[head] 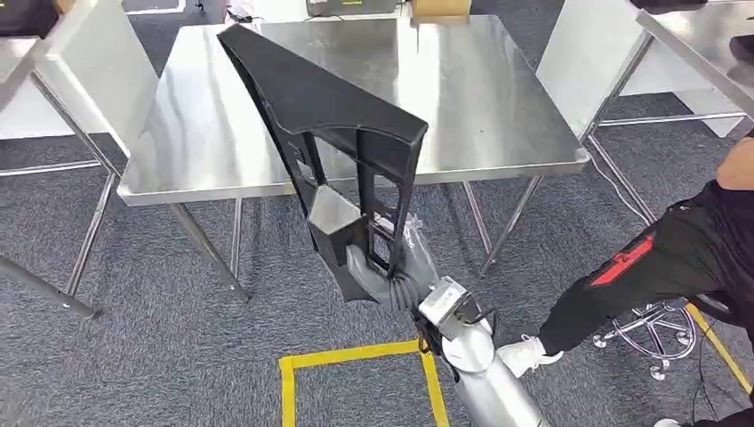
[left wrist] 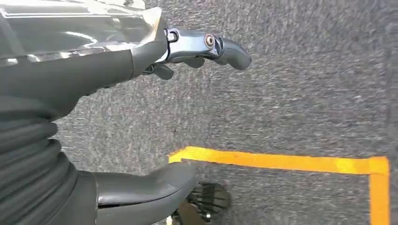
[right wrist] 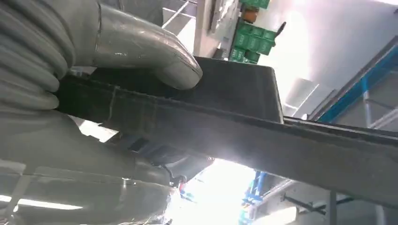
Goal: Take the parts from the cabinet and place them on the table.
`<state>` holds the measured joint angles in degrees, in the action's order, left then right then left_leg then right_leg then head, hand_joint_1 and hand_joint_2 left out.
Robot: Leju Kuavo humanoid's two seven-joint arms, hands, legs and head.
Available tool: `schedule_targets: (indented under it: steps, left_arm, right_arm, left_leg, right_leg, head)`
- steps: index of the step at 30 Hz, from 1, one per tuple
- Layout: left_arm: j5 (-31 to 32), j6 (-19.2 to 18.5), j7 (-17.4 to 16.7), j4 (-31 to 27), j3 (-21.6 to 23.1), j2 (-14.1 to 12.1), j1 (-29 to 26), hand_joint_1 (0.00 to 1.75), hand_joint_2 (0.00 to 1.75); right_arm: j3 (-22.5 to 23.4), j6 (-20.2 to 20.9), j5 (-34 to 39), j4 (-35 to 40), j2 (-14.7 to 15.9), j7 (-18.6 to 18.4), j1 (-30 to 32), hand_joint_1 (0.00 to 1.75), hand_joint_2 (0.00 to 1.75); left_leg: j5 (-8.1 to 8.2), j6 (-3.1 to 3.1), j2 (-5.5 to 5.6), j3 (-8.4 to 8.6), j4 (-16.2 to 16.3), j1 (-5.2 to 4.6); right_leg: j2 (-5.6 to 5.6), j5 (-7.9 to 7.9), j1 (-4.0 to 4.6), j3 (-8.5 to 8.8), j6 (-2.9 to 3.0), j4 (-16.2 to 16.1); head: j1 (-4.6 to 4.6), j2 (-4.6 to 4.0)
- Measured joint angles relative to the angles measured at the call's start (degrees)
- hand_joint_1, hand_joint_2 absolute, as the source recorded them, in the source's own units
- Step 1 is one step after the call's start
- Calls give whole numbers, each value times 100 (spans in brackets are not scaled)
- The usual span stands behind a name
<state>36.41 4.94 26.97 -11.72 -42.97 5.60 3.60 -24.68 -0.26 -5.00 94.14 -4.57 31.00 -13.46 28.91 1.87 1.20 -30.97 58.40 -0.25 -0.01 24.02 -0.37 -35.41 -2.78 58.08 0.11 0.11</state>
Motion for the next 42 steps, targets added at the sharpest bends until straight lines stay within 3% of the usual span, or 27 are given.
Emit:
schedule_targets:
  steps: [3, 4, 5, 8, 10, 11, 13, 14, 15, 18, 19, 20, 21, 23, 24, 25, 26, 28, 31, 32, 33, 35, 37, 38, 40, 41, 42]
  left_arm:
    - [0, 2, 15, 0, -11, 24, 4, 0, 175]
    - [-2, 7, 18, -9, -22, 13, 11, 0, 175]
    - [-4, 22, 31, -7, -48, 26, 18, 0, 175]
    - [-37, 46, 44, -7, -100, 57, 25, 0, 175]
    - [-42, 63, 61, -7, -120, 68, 14, 0, 175]
    - [-35, 79, 74, -7, -122, 68, 17, 0, 175]
    - [13, 107, 83, -7, -125, 61, 19, 0, 175]
    - [17, 107, 83, -7, -122, 66, 19, 0, 175]
    - [20, 107, 83, -2, -122, 70, 28, 0, 175]
    - [57, 114, 79, -4, -122, 74, 31, 0, 175]
    - [92, 118, 61, -4, -122, 85, 42, 0, 175]
    - [135, 118, 44, -4, -122, 85, 45, 0, 175]
    - [144, 118, 29, -4, -122, 81, 56, 0, 175]
    - [179, 112, -2, -7, -120, 83, 116, 0, 175]
    - [201, 111, -17, -7, -118, 87, 130, 0, 175]
    - [212, 105, -26, -7, -116, 96, 139, 0, 175]
    - [225, 105, -39, -7, -116, 101, 139, 0, 175]
    - [247, 98, -44, -7, -114, 118, 146, 0, 175]
    - [249, 94, -44, -7, -111, 120, 147, 0, 175]
    - [258, 74, -48, -7, -103, 129, 167, 0, 175]
    - [260, 68, -55, -7, -94, 129, 178, 0, 175]
    - [267, 68, -61, -9, -92, 129, 213, 0, 175]
    - [267, 68, -61, -13, -92, 122, 230, 0, 175]
    - [267, 68, -61, -13, -92, 127, 235, 0, 175]
    - [267, 68, -61, -11, -92, 127, 222, 0, 175]
    - [267, 66, -61, -11, -92, 127, 214, 0, 175]
    - [267, 66, -61, -11, -92, 125, 213, 0, 175]
  right_arm:
    - [-20, -26, 20, -77, -37, -40, -103, 175, 175]
    - [-35, -24, 31, -99, -61, -51, -156, 175, 175]
    - [-57, -17, 61, -131, -75, -66, -221, 175, 175]
    - [-136, 74, 185, -325, -123, -138, -420, 175, 175]
    - [-157, 118, 231, -465, -146, -155, -474, 175, 175]
    - [-162, 133, 236, -529, -151, -155, -506, 175, 175]
    - [-162, 144, 249, -625, -160, -131, -554, 175, 175]
    - [-157, 144, 254, -660, -166, -116, -577, 175, 175]
    - [-157, 144, 254, -693, -171, -107, -615, 175, 175]
    - [-164, 142, 249, -770, -193, -101, -643, 175, 175]
    - [-162, 142, 238, -778, -230, -101, -654, 175, 175]
    - [-157, 138, 219, -791, -234, -94, -661, 175, 175]
    - [-168, 127, 179, -798, -247, -94, -701, 175, 175]
    - [-173, 92, 125, -826, -258, -118, -732, 175, 175]
    - [-173, 81, 107, -846, -258, -131, -731, 175, 175]
    - [-177, 65, 96, -870, -260, -149, -730, 175, 175]
    - [-179, 53, 90, -885, -262, -158, -731, 175, 175]
    - [-179, 31, 70, -894, -262, -166, -738, 175, 175]
    - [-181, 28, 68, -894, -262, -166, -739, 175, 175]
    - [-184, 18, 42, -907, -271, -166, -748, 175, 175]
    - [-184, 0, 24, -922, -276, -173, -744, 175, 175]
    - [-181, -11, 20, -925, -282, -173, -750, 175, 175]
    - [-181, -13, 20, -925, -297, -173, -756, 175, 175]
    - [-184, -18, 17, -927, -315, -173, -768, 175, 175]
    - [-201, -18, 7, -953, -326, -173, -765, 175, 175]
    - [-208, -18, 7, -966, -326, -173, -758, 175, 175]
    - [-212, -20, 7, -977, -326, -173, -754, 175, 175]
  left_leg:
    - [28, -72, -13, 34, -67, 33]
    - [75, -114, -15, 34, -41, 46]
    - [137, -147, -37, -9, 112, 52]
    - [665, -239, -69, -746, 1410, 103]
    - [587, -272, -77, -1068, 1715, 123]
    - [334, -281, -81, -1035, 1478, 145]
    - [-347, -284, -111, -611, 420, 181]
    - [-430, -279, -118, -453, 79, 190]
    - [-349, -257, -100, -382, 27, 144]
    - [-321, -100, -84, -387, 31, 88]
    - [-340, -35, -77, -316, -35, 121]
    - [-332, 15, -85, -262, -77, 129]
    - [-317, 57, -95, -231, -91, 132]
    - [-277, 95, -91, -206, -90, 121]
    - [-258, 98, -87, -194, -87, 113]
    - [-229, 95, -78, -163, -87, 105]
    - [-200, 89, -72, -124, -86, 105]
    - [-115, 57, -58, 5, -85, 106]
    - [-105, 51, -57, 19, -86, 106]
    - [9, -29, -47, 73, -61, 43]
    - [29, -66, -55, 84, -88, 54]
    - [73, -146, -72, 138, -120, 84]
    - [228, -189, -90, 16, 180, 107]
    - [381, -210, -95, -182, 550, 113]
    - [712, -258, -95, -834, 1558, 135]
    - [690, -267, -96, -1044, 1770, 139]
    - [474, -265, -99, -1103, 1672, 142]
  right_leg:
    - [5, 33, -4, 14, 116, -7]
    - [18, 19, -95, 69, 157, -68]
    - [16, 43, -97, 125, 203, -80]
    - [14, 120, -85, 205, 309, -77]
    - [17, 170, -83, 251, 301, -76]
    - [22, 202, -86, 288, 292, -73]
    - [29, 282, -97, 405, 239, -71]
    - [28, 321, -88, 435, 204, -72]
    - [29, 343, -18, 417, 169, -53]
    - [30, 347, -28, 437, 74, -125]
    - [27, 389, 20, 456, 22, -112]
    - [19, 442, -32, 414, 24, 26]
    - [18, 558, -23, 252, 59, 340]
    - [18, 884, -33, -328, 99, 1316]
    - [18, 973, -30, -577, 89, 1697]
    - [17, 926, -34, -750, 51, 1856]
    - [16, 776, -35, -724, 1, 1678]
    - [12, 208, -37, -298, -111, 637]
    - [8, 143, -39, -244, -115, 498]
    - [-6, -48, 7, 10, -23, -38]
    - [2, -19, -2, -5, 73, -20]
    - [22, 5, -29, 37, 166, -61]
    - [21, 42, -74, 156, 283, -104]
    - [17, 63, -72, 185, 311, -105]
    - [19, 114, -49, 226, 376, -102]
    - [25, 138, -40, 247, 371, -102]
    - [36, 174, -38, 285, 361, -101]
  head:
    - [6, 0]
    - [4, 0]
    - [2, 0]
    - [-4, 0]
    - [-9, 0]
    - [-13, 0]
    - [-9, 0]
    - [-9, 0]
    - [-11, 0]
    - [-5, 0]
    - [-7, 0]
    - [-7, 0]
    - [6, 0]
    - [4, 0]
    - [6, 0]
    - [4, 0]
    - [4, 0]
    - [6, 0]
    - [6, 0]
    - [2, 0]
    - [-5, 0]
    - [0, 0]
    - [-11, 0]
    - [-11, 0]
    - [-9, 0]
    - [-11, 0]
    - [-11, 0]
